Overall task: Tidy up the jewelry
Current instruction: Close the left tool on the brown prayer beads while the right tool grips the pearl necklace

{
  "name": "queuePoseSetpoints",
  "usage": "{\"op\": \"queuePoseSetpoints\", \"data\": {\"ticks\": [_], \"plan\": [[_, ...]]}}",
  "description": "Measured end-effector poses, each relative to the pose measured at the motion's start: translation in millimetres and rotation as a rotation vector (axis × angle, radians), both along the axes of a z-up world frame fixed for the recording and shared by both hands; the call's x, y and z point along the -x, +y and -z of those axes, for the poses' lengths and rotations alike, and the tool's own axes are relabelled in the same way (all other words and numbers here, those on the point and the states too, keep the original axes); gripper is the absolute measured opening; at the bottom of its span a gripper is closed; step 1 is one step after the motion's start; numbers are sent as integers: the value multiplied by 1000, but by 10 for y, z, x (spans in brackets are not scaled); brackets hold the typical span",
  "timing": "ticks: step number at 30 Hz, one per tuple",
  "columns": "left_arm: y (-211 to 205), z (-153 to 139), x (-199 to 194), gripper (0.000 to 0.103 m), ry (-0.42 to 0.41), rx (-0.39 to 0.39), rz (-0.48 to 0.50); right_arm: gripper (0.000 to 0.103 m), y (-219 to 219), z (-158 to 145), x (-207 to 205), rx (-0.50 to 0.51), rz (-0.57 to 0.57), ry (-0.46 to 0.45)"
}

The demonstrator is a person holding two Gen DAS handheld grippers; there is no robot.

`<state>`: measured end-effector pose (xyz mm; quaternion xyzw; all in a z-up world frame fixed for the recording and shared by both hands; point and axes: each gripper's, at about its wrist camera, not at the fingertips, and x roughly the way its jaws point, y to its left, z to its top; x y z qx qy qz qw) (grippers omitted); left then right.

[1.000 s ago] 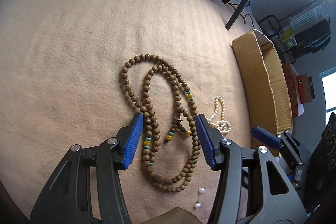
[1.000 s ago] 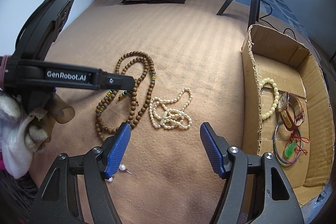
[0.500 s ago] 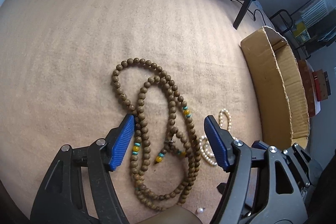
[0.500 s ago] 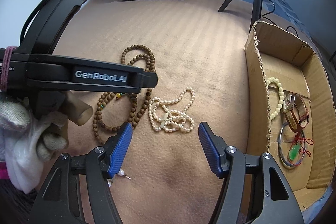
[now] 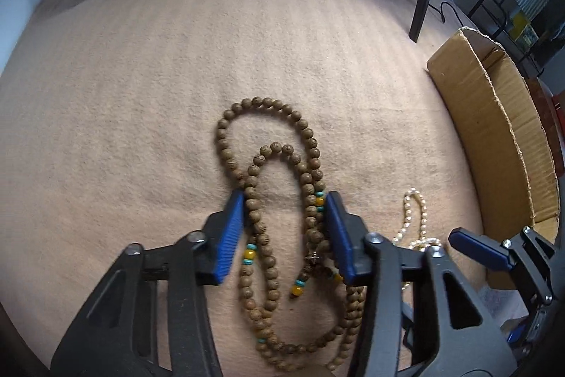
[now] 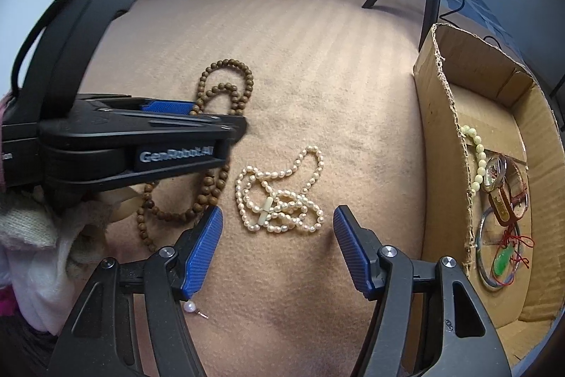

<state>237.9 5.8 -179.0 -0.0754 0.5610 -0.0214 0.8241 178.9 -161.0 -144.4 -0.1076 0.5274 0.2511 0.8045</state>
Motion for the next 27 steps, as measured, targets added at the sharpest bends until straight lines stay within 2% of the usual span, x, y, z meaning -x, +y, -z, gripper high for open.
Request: {"op": "queuePoseSetpoints", "data": {"ticks": [2, 6, 21, 24, 26, 27], "plan": [[60, 0, 9, 29, -3, 4, 2, 64, 13, 15, -15, 4, 0, 0], [174, -4, 44, 17, -7, 25, 6, 64, 61, 46, -41, 24, 1, -5], [247, -44, 139, 10, -12, 67, 15, 65, 175, 161, -150, 82, 14, -9], [274, -59, 171, 10, -11, 80, 6, 41, 173, 147, -163, 79, 12, -9], [282, -67, 182, 10, -13, 85, 0, 18, 154, 128, -166, 69, 18, -8], [286, -74, 192, 10, -13, 87, -1, 13, 140, 124, -170, 58, 19, 0]]}}
